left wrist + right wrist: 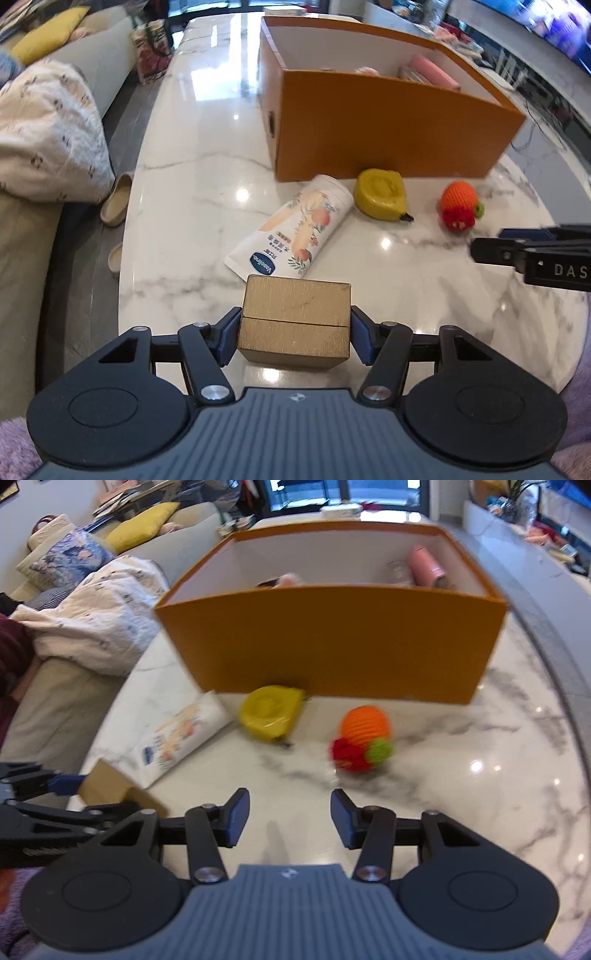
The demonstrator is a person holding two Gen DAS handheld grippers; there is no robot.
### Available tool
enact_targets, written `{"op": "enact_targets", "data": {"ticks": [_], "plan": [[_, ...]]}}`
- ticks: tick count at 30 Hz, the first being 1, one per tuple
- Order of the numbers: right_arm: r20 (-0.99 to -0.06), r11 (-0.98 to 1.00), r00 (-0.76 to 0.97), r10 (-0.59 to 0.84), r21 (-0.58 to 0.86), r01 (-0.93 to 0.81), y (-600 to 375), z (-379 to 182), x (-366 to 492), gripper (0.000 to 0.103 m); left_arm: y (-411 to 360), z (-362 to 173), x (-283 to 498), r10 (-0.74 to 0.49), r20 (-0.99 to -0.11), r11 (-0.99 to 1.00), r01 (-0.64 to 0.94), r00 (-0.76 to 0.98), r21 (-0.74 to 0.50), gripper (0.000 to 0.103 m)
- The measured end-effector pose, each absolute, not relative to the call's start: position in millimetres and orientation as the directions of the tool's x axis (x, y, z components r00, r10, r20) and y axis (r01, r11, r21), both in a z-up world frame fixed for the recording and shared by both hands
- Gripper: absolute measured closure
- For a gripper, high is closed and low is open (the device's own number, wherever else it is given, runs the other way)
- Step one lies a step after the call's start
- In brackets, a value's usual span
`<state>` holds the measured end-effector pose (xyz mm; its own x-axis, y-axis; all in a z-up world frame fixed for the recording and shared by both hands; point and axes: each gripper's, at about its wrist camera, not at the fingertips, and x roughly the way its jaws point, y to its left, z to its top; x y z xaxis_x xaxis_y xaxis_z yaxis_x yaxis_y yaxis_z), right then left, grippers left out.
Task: Organize objects
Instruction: 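Grasp the small kraft box with left tool while right tool reaches the crocheted orange, then carry the kraft box and crocheted orange into the orange box and release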
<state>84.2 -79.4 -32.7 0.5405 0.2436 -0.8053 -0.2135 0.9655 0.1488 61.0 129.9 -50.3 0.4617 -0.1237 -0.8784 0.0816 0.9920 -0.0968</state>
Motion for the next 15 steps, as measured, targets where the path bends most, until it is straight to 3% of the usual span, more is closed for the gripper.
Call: {"op": "enact_targets", "data": {"ticks": [7,15], "plan": [[-0.789,0.979,0.583,0.193,0.117,-0.166,-103.0,-34.1,98.3,0.053,135.2,-30.4,66.8,-0.222,-0.826,0.971,0.045,0.518,-0.233,0.034],[-0.797,0.978,0.569,0.202,0.130,-0.164,-101.4,-41.5,127.0,0.053,119.0,2.0,82.5,-0.238,-0.788,0.967,0.061,0.568,-0.248,0.034]]}}
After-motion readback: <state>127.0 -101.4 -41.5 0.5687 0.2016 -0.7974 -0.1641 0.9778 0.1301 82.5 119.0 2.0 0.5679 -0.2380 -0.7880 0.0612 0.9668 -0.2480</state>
